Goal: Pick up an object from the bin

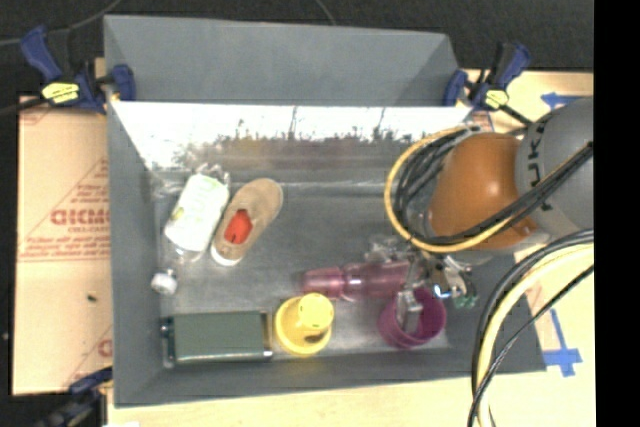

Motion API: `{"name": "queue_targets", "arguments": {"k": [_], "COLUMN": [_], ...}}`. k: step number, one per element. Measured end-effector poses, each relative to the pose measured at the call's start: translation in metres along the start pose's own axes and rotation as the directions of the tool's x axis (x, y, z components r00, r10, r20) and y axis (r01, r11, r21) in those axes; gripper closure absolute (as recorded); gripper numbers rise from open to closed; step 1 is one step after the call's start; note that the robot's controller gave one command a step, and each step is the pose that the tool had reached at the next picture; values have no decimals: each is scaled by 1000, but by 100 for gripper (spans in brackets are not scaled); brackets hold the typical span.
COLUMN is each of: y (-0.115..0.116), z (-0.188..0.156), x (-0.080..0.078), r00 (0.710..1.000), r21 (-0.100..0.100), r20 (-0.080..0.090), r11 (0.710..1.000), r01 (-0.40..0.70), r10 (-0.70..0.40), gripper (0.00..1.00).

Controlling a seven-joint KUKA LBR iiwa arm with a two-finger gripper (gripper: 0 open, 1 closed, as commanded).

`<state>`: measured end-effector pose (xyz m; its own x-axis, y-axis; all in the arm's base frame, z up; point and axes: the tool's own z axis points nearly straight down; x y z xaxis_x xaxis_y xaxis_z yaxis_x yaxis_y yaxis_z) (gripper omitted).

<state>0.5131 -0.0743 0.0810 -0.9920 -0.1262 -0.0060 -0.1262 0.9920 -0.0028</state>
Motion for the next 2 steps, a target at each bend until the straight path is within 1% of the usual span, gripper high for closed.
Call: {"name": "queue_targets", "arguments": {"k": [1,2], "y": [-39,-39], "z": [10,10], "x": [-49,-49], "r00": [999,999], "r21": [3,3], "r20": [11,11], "r11": [999,999], "r01": [-39,-37], "r10": [39,37], "gripper": [100,100]}}
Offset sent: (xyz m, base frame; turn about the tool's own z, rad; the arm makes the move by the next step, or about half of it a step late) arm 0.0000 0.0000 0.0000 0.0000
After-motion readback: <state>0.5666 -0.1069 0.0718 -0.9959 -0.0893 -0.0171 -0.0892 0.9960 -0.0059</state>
